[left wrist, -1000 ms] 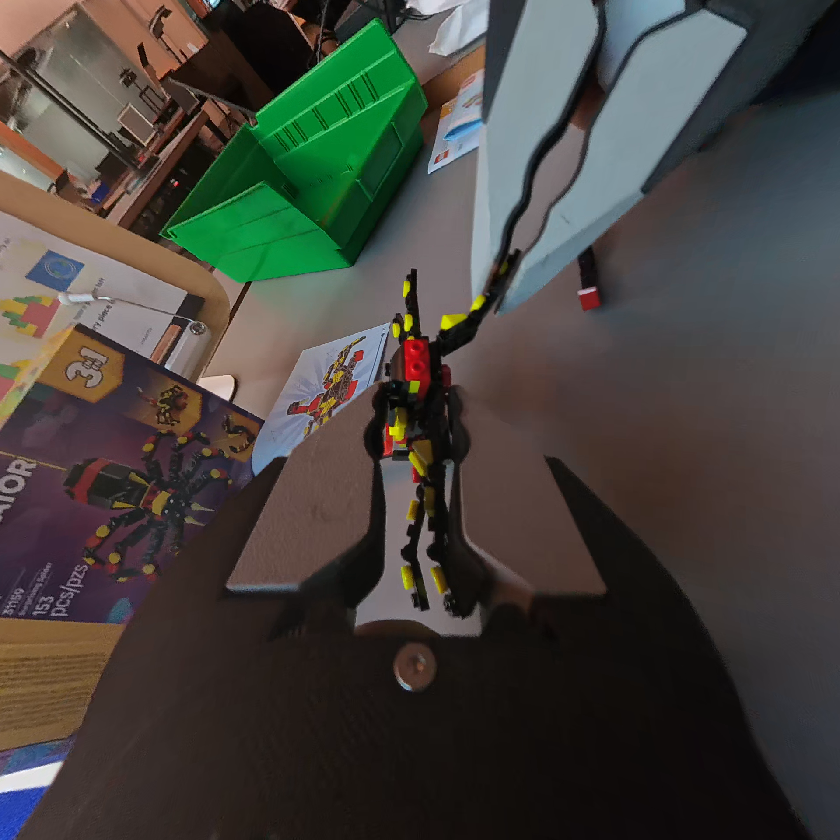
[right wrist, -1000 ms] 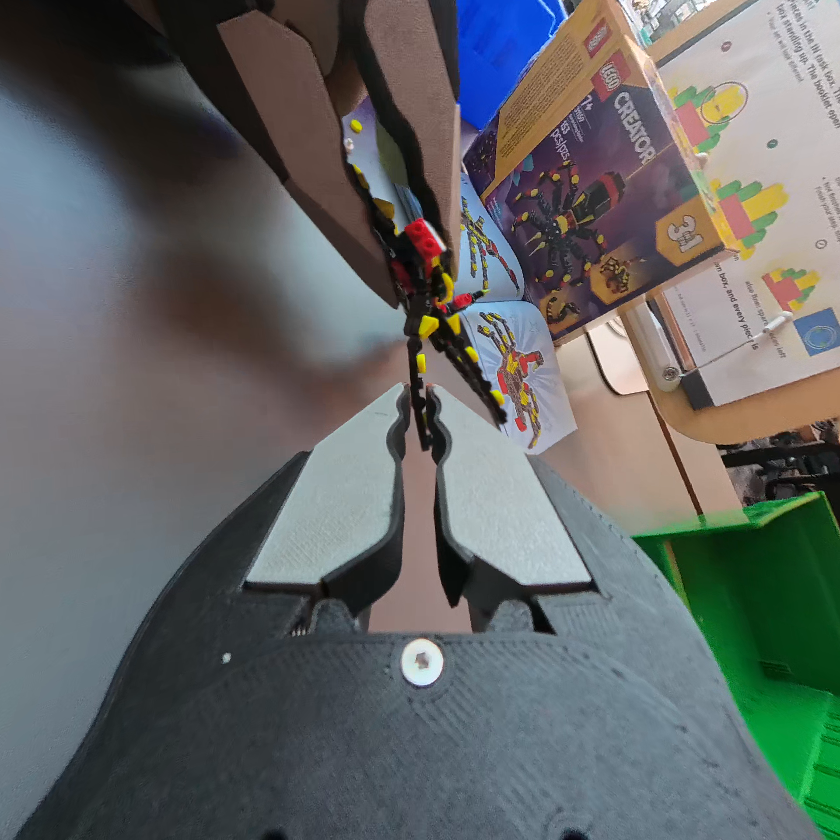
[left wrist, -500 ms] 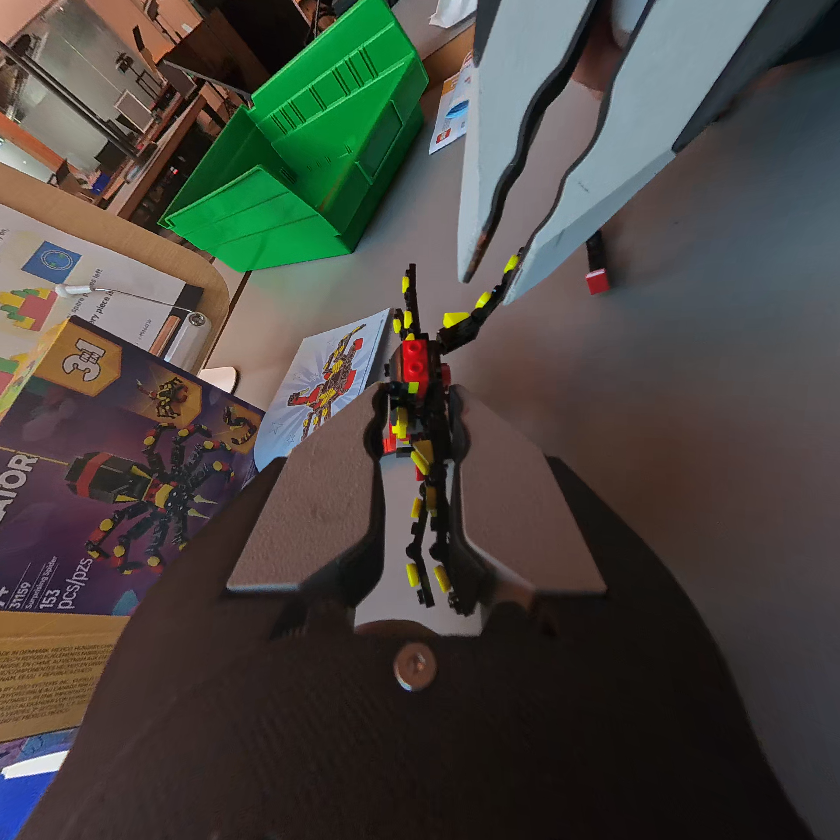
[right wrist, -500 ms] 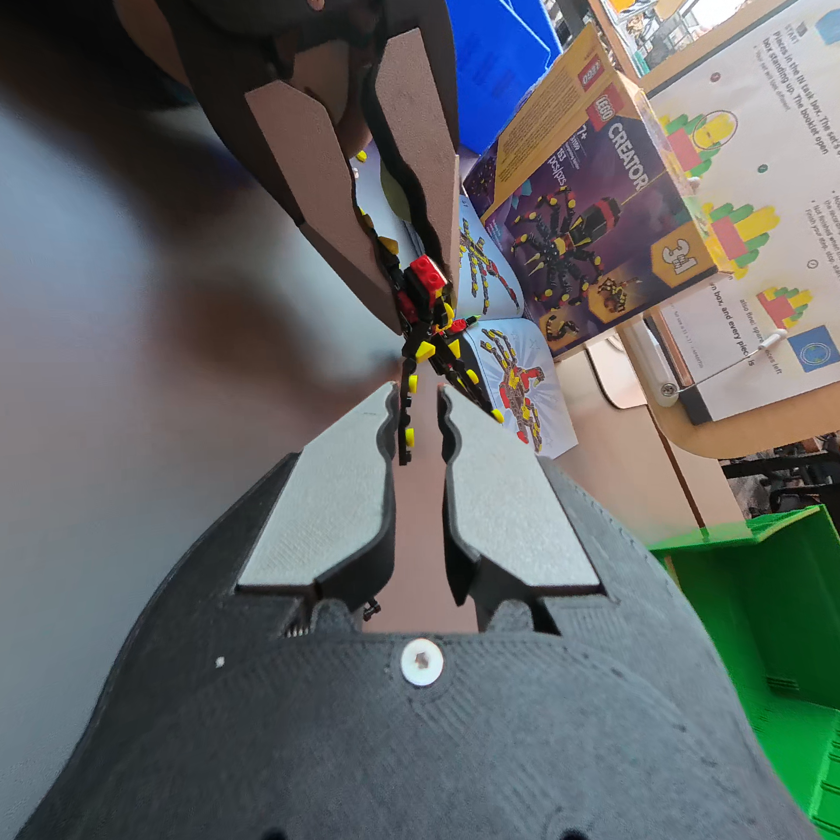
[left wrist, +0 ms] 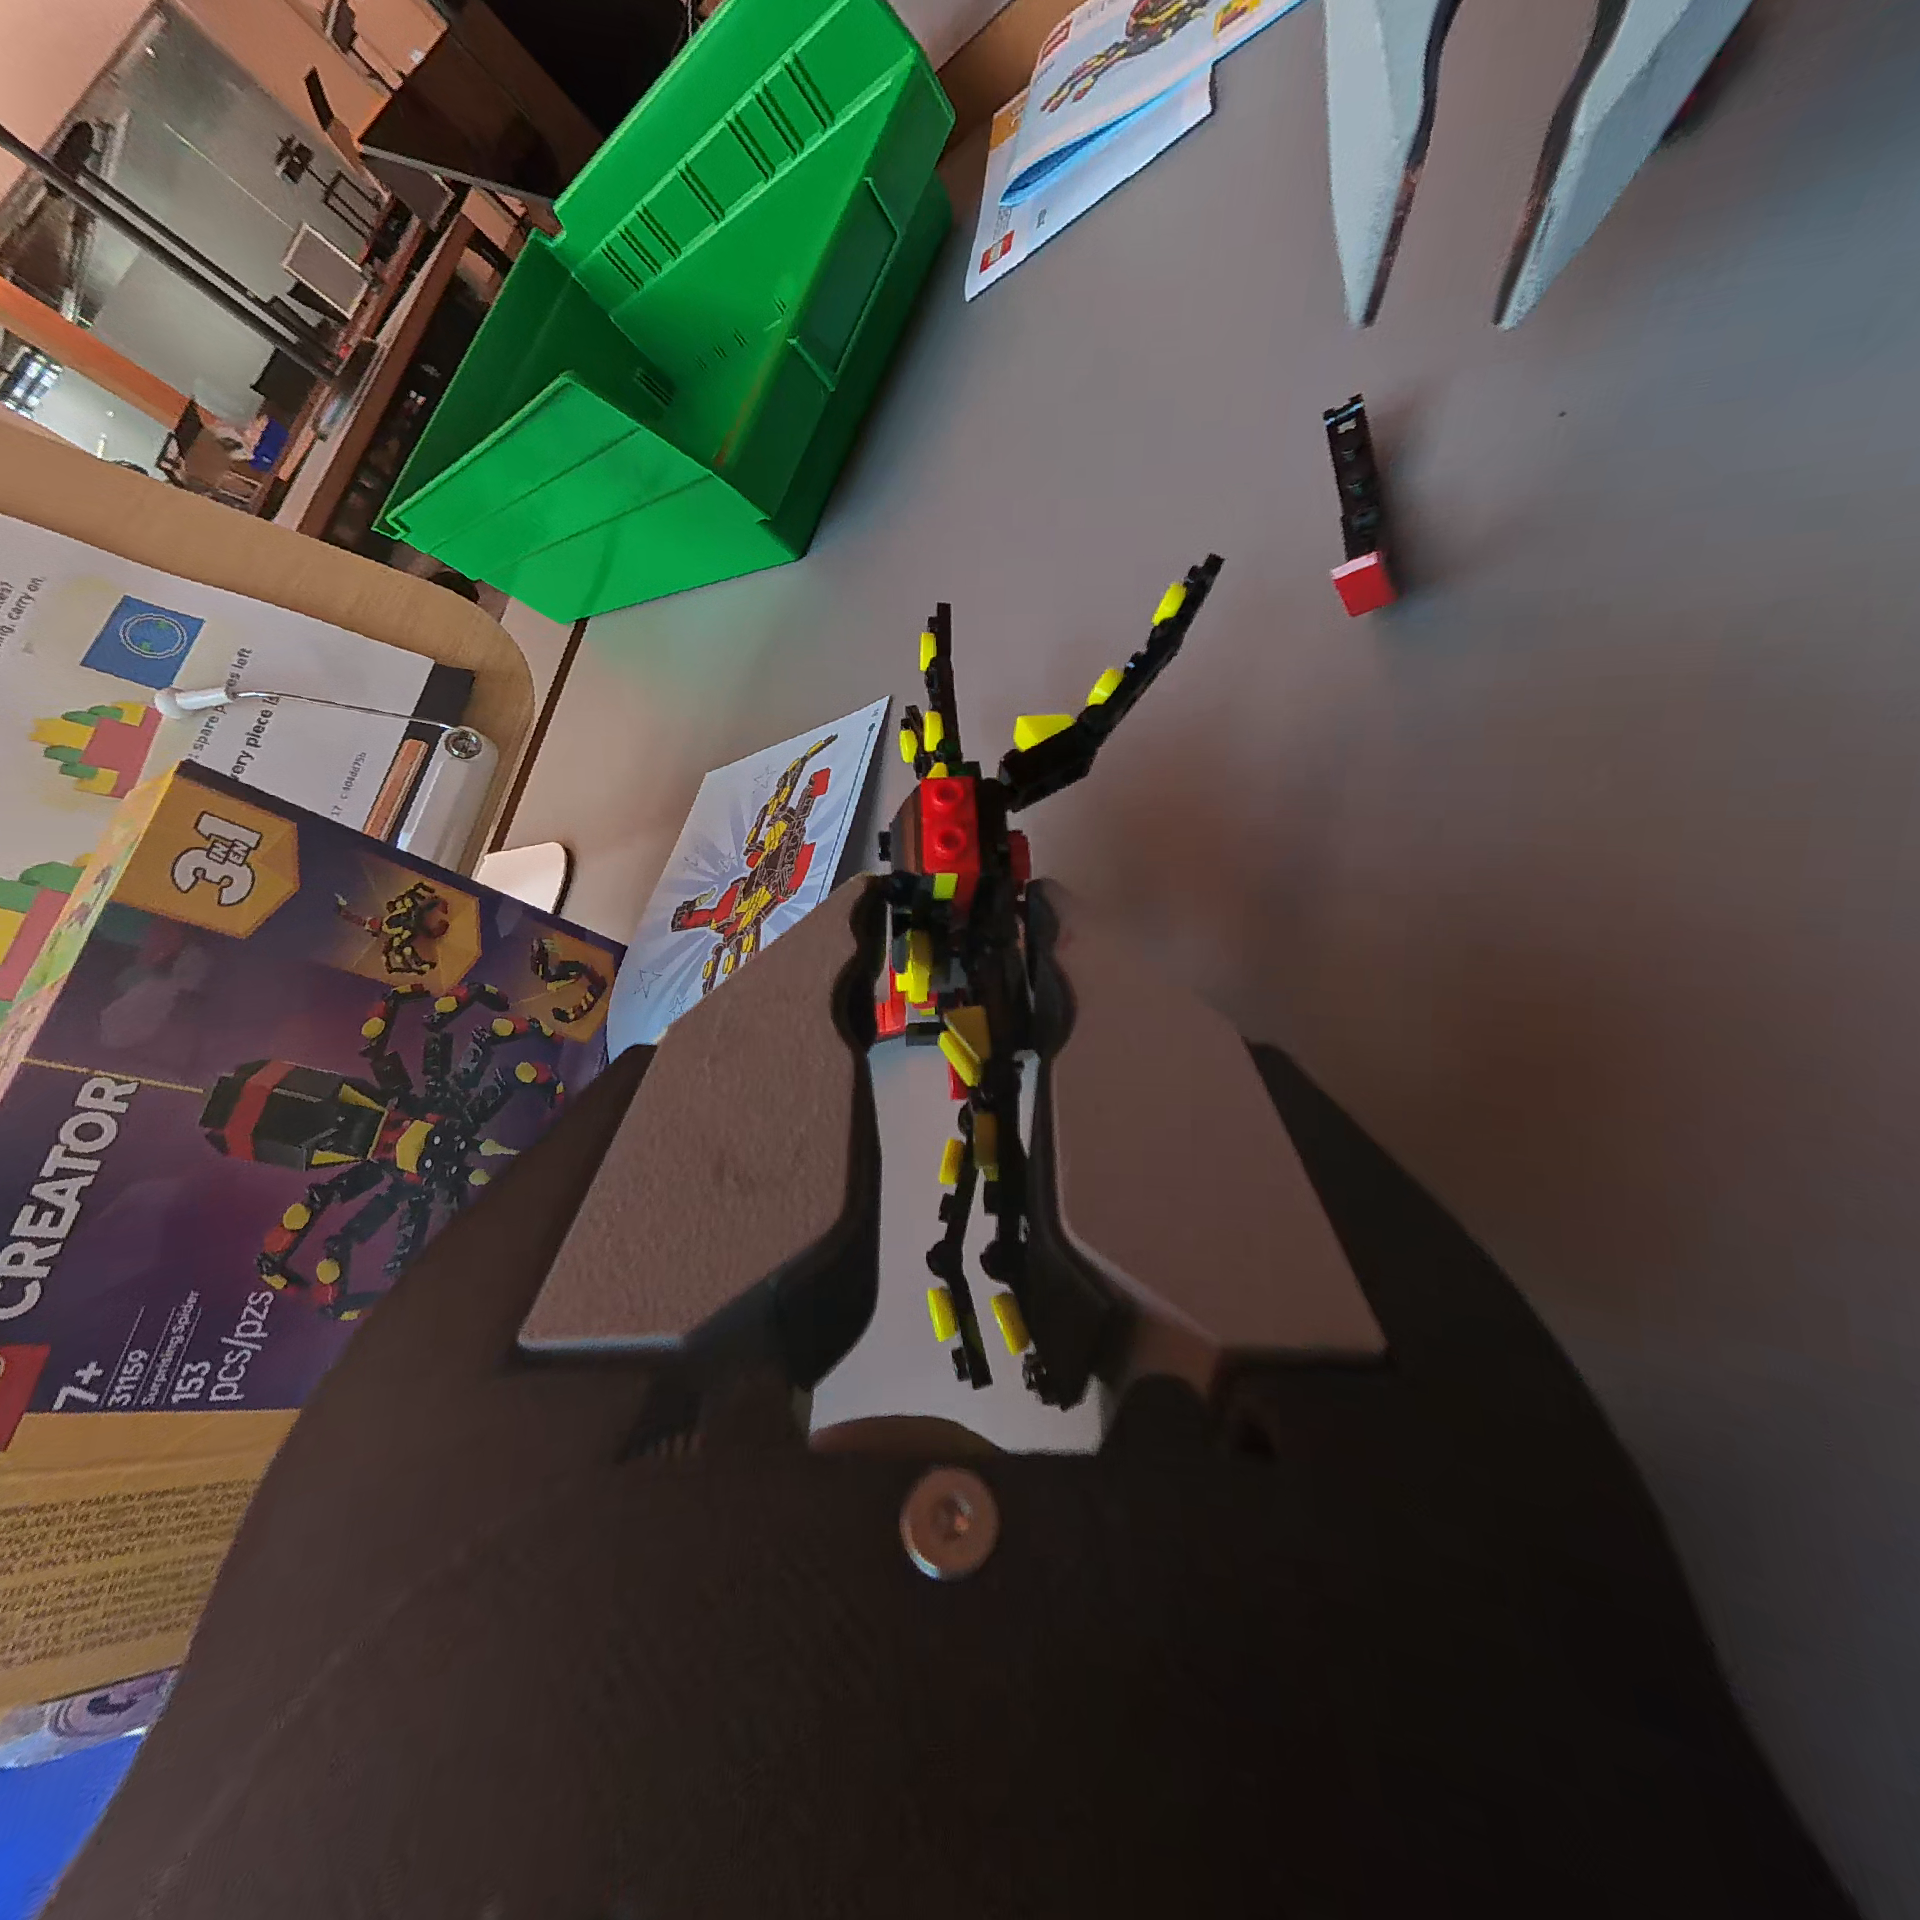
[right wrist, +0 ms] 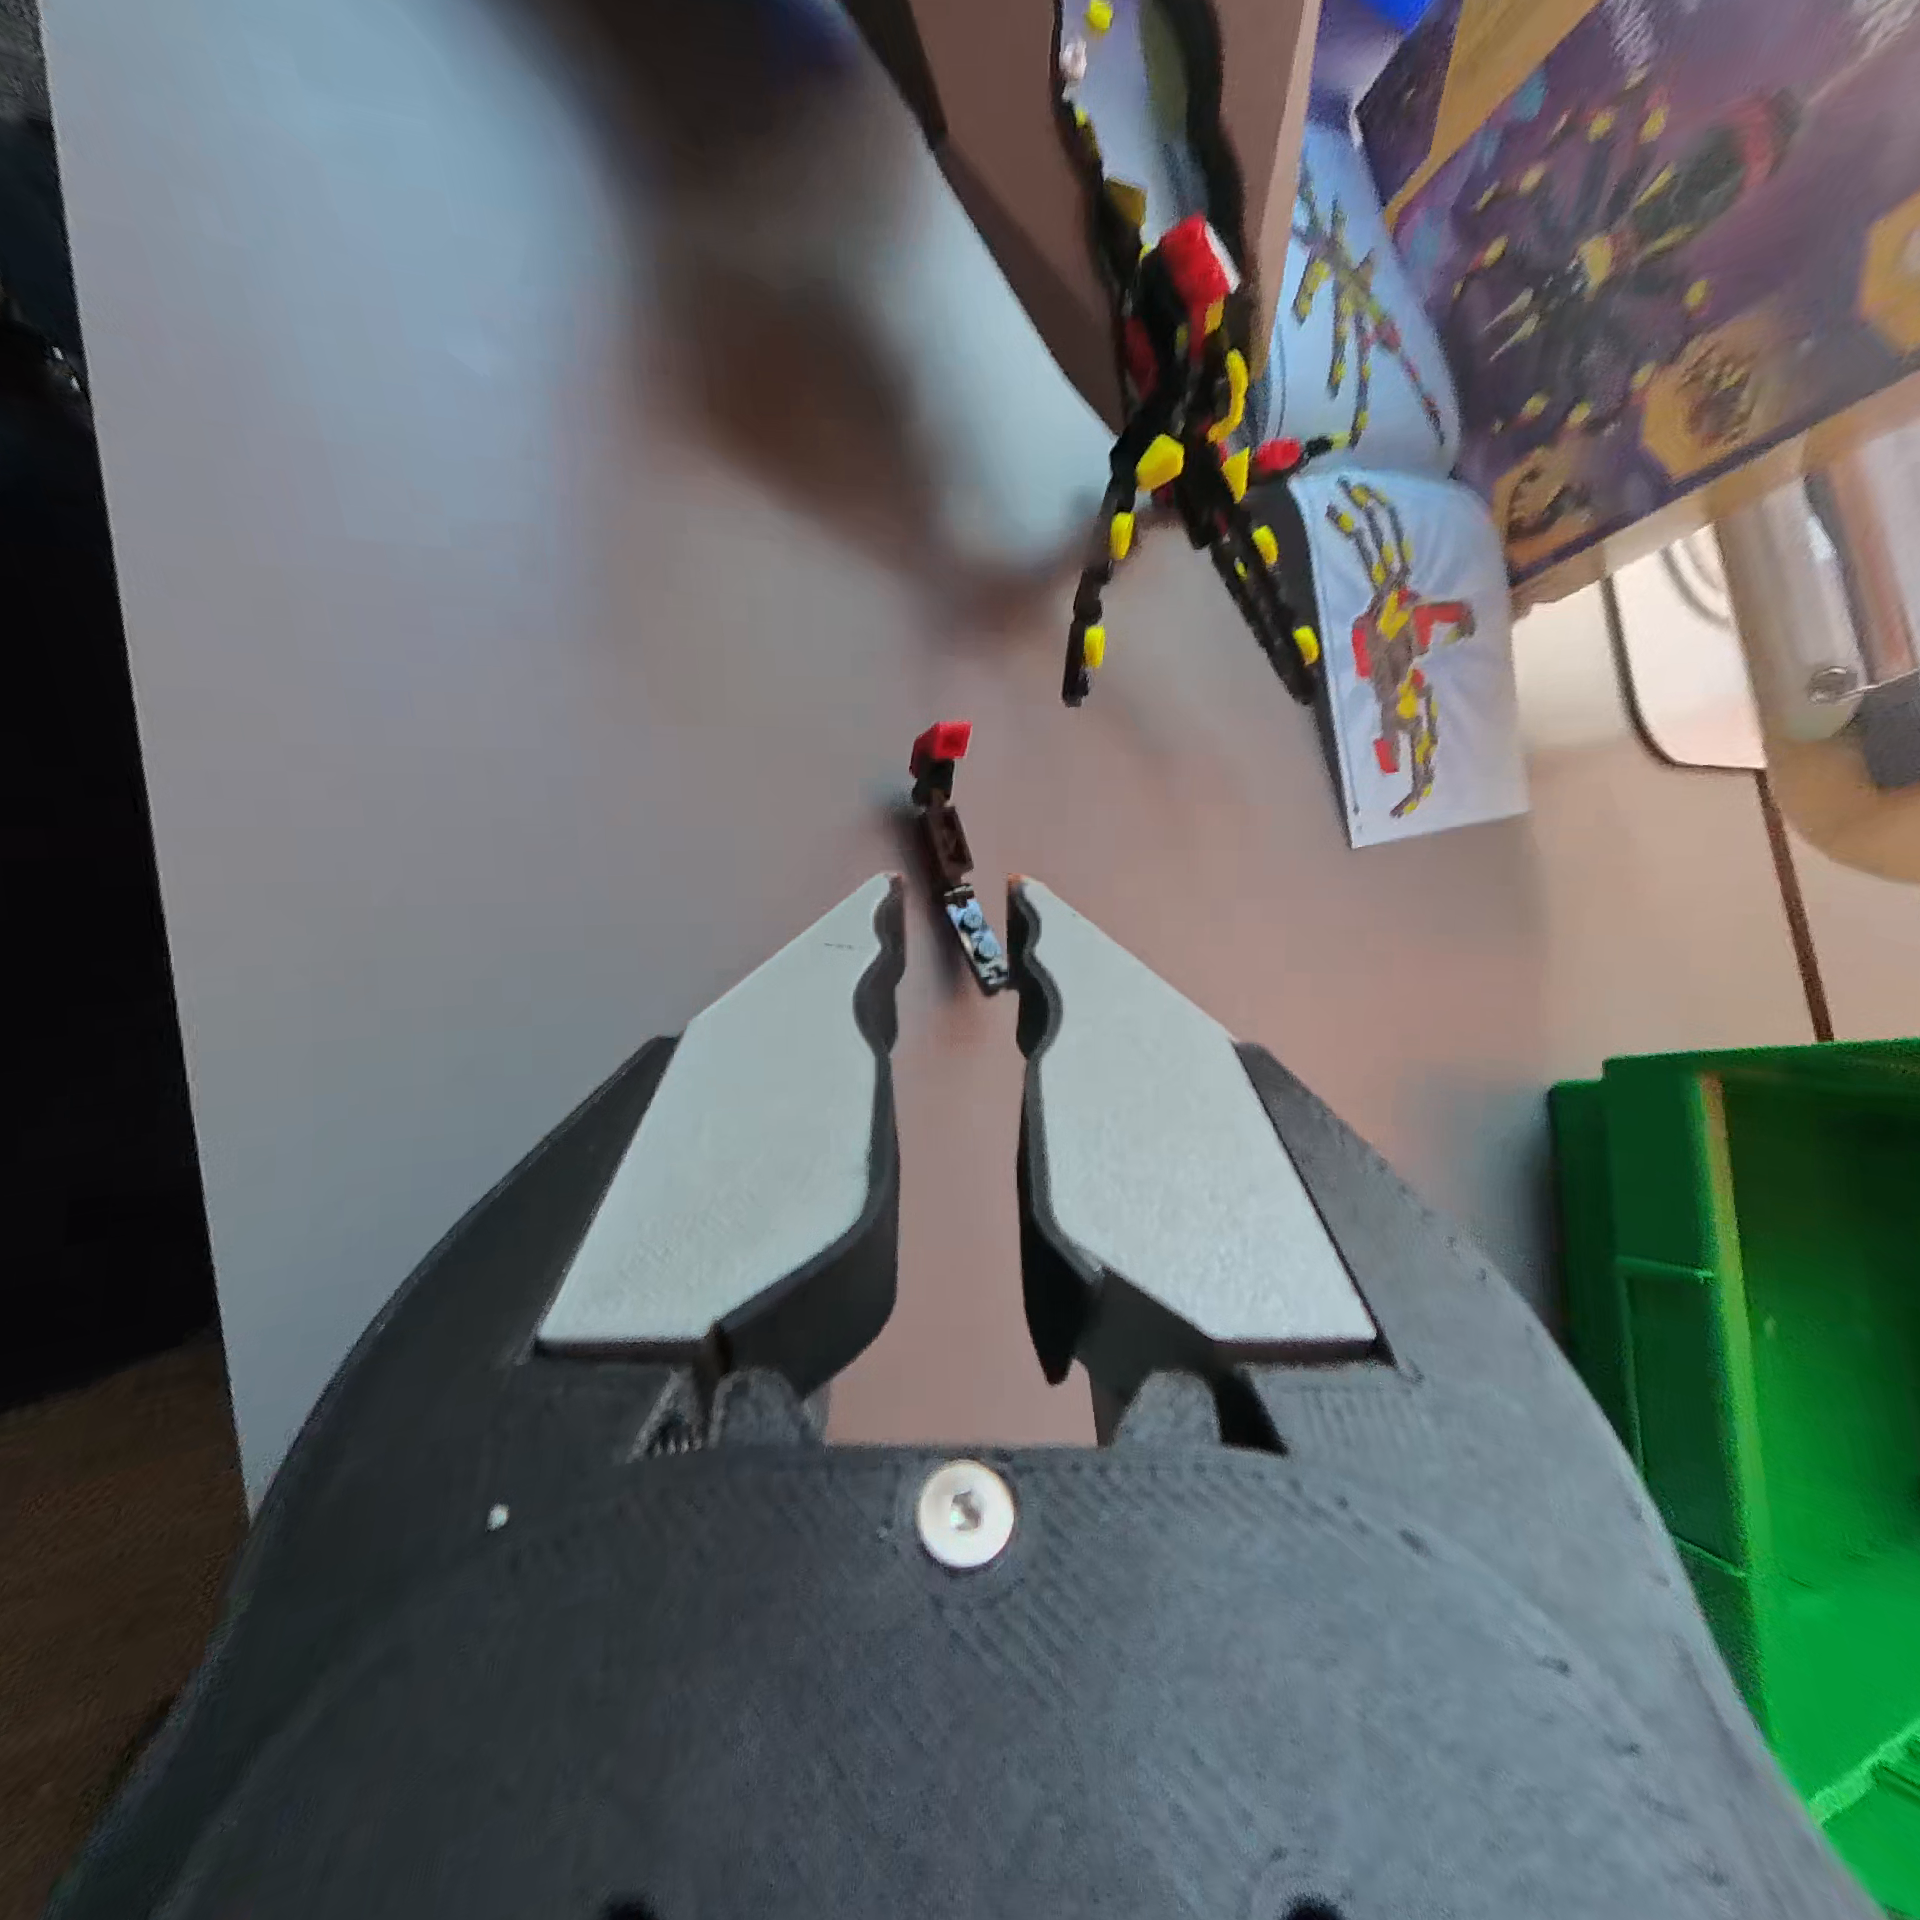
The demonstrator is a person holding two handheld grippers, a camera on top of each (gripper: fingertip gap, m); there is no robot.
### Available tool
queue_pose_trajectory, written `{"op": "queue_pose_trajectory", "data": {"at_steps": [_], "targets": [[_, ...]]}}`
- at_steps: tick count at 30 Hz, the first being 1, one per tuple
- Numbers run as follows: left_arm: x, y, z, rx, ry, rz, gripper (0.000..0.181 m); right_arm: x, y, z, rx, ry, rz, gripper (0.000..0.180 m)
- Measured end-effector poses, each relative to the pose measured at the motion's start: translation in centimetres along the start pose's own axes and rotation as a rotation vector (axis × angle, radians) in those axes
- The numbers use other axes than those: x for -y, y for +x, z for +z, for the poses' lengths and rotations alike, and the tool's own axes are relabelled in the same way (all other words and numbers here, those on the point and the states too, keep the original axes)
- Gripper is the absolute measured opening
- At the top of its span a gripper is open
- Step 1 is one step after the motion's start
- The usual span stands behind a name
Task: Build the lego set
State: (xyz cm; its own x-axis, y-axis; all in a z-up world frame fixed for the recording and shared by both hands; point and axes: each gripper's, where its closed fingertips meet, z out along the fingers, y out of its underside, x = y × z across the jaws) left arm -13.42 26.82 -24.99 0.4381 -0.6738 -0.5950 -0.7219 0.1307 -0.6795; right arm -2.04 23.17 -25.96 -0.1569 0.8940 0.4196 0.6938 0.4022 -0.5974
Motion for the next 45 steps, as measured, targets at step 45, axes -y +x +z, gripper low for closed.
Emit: {"op": "queue_pose_trajectory", "data": {"at_steps": [45], "targets": [[-0.4,0.5,0.1,-0.054,-0.103,0.06,0.024,9.4,4.7,1.8,-0.024,0.431,0.062,0.005]]}}
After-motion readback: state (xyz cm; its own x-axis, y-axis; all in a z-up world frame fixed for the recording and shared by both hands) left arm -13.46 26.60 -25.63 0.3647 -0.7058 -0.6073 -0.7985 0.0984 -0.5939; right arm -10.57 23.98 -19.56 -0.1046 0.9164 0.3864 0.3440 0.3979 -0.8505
